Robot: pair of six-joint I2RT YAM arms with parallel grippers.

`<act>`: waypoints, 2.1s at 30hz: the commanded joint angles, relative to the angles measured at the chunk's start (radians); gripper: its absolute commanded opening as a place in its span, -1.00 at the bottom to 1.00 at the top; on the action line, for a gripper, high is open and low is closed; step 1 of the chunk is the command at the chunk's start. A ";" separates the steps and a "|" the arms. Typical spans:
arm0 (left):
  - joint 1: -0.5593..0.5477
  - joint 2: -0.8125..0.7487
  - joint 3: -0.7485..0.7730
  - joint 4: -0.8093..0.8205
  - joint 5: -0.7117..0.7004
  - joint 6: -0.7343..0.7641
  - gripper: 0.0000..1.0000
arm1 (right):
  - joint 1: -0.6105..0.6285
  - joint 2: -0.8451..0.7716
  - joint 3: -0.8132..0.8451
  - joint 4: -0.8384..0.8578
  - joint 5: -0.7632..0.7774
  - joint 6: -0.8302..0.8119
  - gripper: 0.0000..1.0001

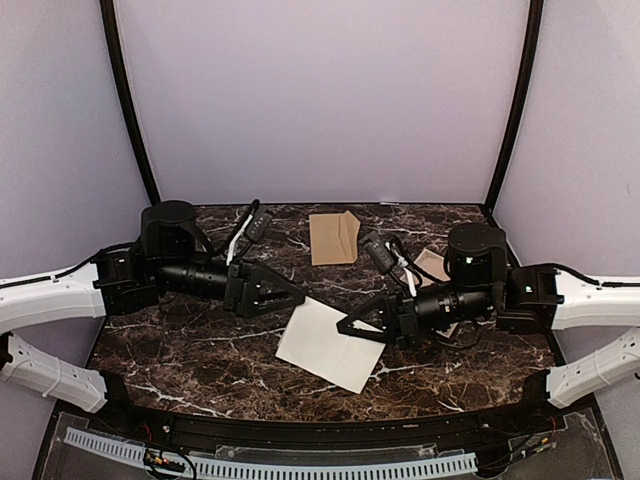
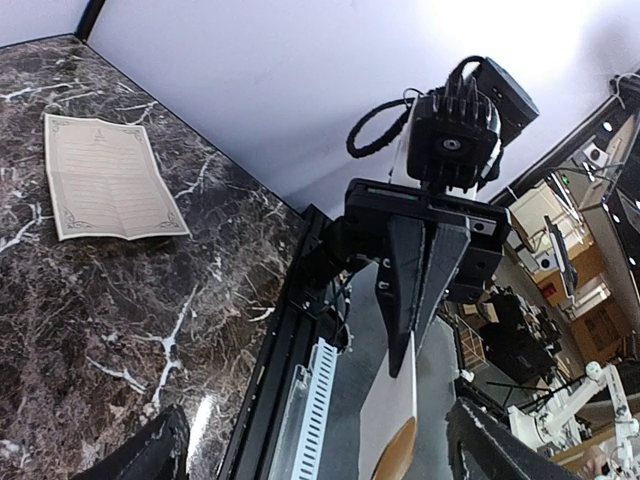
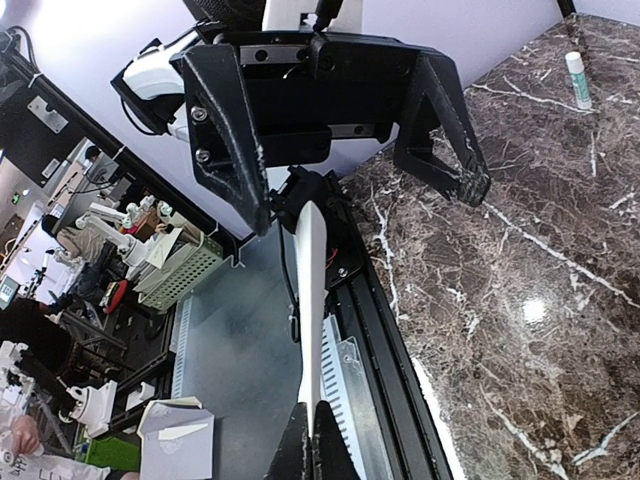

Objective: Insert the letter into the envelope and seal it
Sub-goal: Fold the letter.

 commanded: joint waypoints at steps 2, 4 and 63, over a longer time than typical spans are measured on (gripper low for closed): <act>-0.021 0.020 0.043 0.095 0.145 0.013 0.77 | -0.008 0.014 0.036 0.084 -0.071 0.041 -1.00; -0.028 0.031 0.042 0.097 0.166 0.011 0.75 | -0.013 0.012 0.036 0.092 -0.072 0.047 -1.00; -0.040 0.067 -0.007 0.154 0.217 -0.041 -1.00 | -0.033 0.132 0.089 0.159 -0.151 0.061 -0.56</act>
